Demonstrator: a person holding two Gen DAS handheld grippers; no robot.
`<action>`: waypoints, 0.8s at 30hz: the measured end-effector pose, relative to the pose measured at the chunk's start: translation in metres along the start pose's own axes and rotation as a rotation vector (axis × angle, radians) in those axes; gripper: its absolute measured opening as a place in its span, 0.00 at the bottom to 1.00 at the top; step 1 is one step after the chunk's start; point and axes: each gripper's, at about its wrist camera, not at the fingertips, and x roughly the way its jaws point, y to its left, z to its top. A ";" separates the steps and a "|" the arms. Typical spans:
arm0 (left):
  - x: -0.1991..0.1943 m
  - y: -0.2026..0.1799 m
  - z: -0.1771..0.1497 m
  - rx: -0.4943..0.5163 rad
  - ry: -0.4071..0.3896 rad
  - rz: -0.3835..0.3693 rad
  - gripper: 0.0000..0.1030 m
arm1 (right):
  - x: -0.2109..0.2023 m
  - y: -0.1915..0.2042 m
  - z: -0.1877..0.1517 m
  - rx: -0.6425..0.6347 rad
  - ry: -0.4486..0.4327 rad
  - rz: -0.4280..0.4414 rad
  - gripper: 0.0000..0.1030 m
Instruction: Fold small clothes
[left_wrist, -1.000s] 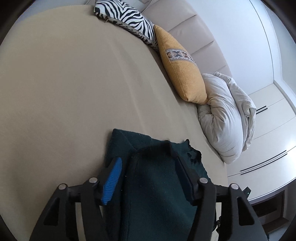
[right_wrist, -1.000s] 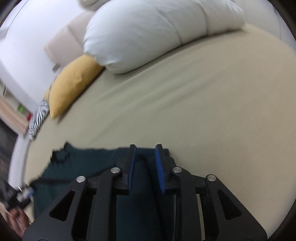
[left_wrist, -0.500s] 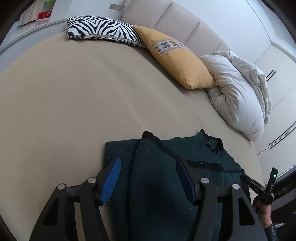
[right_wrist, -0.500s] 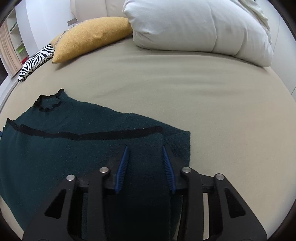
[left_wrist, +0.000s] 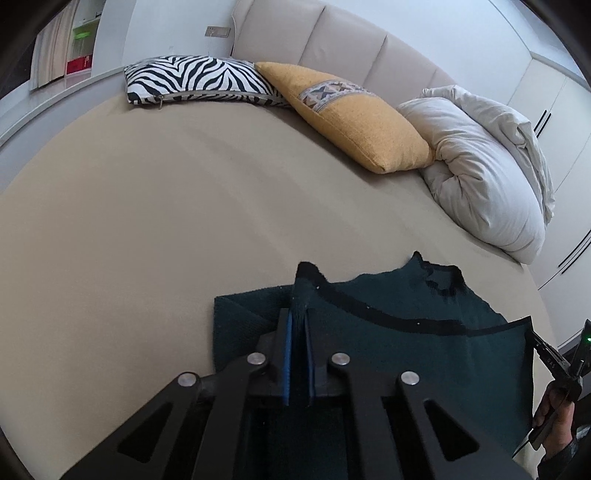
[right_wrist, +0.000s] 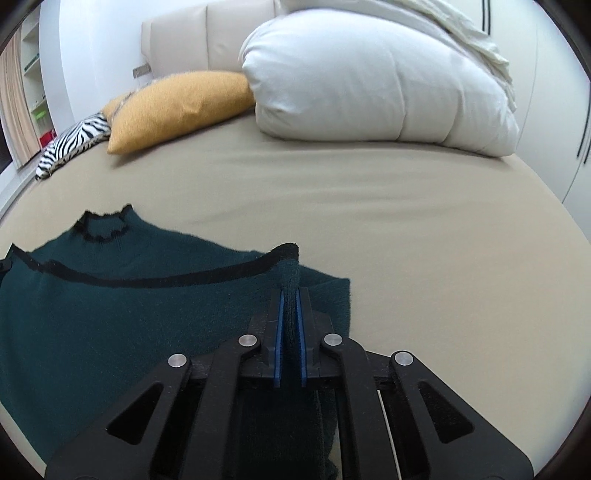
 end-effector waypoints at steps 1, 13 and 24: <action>-0.005 -0.001 0.000 0.007 -0.018 0.007 0.07 | -0.005 0.001 0.000 -0.003 -0.022 -0.008 0.05; -0.012 0.008 0.013 -0.029 -0.090 0.040 0.07 | -0.015 0.002 0.025 -0.007 -0.103 -0.066 0.04; 0.042 0.026 0.003 -0.077 -0.028 0.104 0.07 | 0.087 0.004 0.030 -0.010 0.103 -0.101 0.05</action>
